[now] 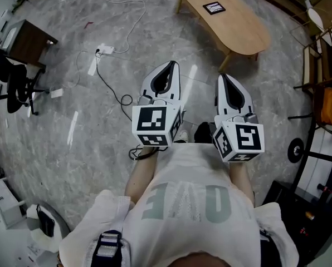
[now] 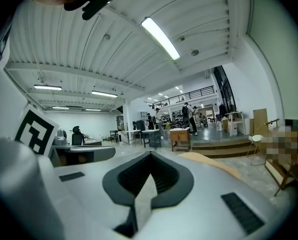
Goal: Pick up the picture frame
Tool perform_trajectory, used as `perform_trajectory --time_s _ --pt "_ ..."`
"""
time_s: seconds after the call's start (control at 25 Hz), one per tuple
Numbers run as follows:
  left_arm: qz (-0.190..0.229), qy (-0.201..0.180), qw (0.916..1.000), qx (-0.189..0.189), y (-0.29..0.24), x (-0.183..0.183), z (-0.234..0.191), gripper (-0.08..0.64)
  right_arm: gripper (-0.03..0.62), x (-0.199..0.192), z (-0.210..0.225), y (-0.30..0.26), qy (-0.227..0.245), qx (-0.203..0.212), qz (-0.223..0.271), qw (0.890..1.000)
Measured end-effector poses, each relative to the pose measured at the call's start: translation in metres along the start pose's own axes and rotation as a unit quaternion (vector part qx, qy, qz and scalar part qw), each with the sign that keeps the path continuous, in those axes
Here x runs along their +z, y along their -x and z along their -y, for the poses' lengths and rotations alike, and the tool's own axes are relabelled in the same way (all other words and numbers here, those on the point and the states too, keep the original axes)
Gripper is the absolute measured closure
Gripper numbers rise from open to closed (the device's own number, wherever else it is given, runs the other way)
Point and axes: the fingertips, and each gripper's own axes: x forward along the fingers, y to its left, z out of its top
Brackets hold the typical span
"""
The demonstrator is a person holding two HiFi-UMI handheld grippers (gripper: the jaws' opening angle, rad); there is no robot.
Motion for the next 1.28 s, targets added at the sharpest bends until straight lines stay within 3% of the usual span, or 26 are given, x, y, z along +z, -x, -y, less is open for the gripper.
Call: perform_trajectory --time_s 0.44,0.72,0.88,1.04,1.28 --pt "0.031 -0.004 0.9990 0.032 -0.049 0.004 -0.043 0.561 0.588 0.003 0.017 -0.051 0.027 0.011 0.025 0.999" --pt "0.031 -0.022 0.9974 0.062 -0.104 0.001 -0.078 0.561 0.588 0.002 0.031 -0.127 0.035 0.038 0.042 0.998" --pt "0.030 -0.039 0.9967 0.065 -0.163 0.012 -0.096 0.561 0.588 0.010 0.053 -0.195 0.034 0.051 0.040 0.997" --pt "0.024 -0.032 0.9973 0.061 -0.243 0.031 -0.123 0.561 0.588 0.029 0.079 -0.280 0.043 0.061 0.029 0.997" --pt "0.029 -0.032 0.9977 0.053 -0.379 0.093 -0.161 0.561 0.588 0.085 0.136 -0.417 0.049 0.061 0.020 0.997"
